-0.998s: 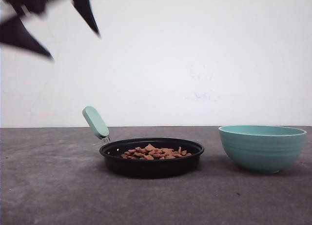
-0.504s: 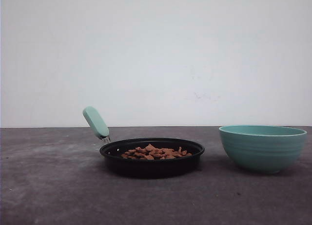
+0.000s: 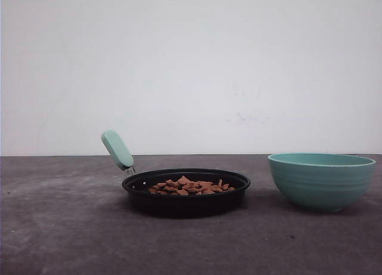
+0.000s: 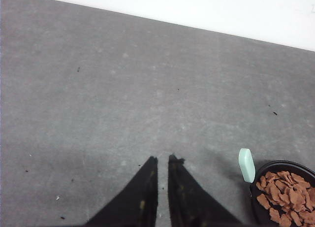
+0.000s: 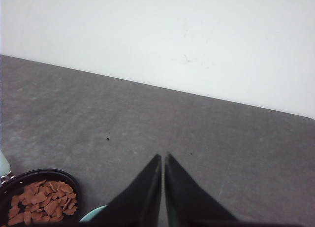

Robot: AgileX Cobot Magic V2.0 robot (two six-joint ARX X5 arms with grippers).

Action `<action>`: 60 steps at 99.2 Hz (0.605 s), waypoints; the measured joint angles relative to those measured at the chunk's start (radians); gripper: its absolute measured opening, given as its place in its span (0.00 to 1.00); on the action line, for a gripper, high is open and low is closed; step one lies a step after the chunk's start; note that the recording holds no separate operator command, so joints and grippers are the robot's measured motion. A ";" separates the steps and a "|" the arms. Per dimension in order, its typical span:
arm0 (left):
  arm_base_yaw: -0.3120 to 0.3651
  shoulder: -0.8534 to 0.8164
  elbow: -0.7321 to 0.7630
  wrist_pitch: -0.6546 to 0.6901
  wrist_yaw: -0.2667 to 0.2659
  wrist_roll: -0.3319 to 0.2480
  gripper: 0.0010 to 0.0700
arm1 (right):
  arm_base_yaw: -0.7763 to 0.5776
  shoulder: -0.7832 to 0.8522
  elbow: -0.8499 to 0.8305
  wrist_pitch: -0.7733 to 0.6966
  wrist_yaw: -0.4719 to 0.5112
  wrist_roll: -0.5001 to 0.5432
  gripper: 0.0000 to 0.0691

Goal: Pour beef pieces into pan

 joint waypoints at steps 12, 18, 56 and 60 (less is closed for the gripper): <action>0.000 0.000 0.000 0.000 0.000 0.000 0.00 | 0.000 0.000 0.000 0.000 0.000 0.000 0.01; 0.000 0.000 0.000 0.000 0.000 0.000 0.00 | 0.000 0.000 0.000 0.000 0.000 0.000 0.01; 0.000 0.000 0.000 0.000 0.000 0.000 0.00 | -0.023 -0.149 -0.013 -0.033 0.002 -0.002 0.01; 0.000 0.000 0.000 0.000 0.000 0.000 0.00 | -0.036 -0.173 -0.040 -0.026 0.002 -0.002 0.01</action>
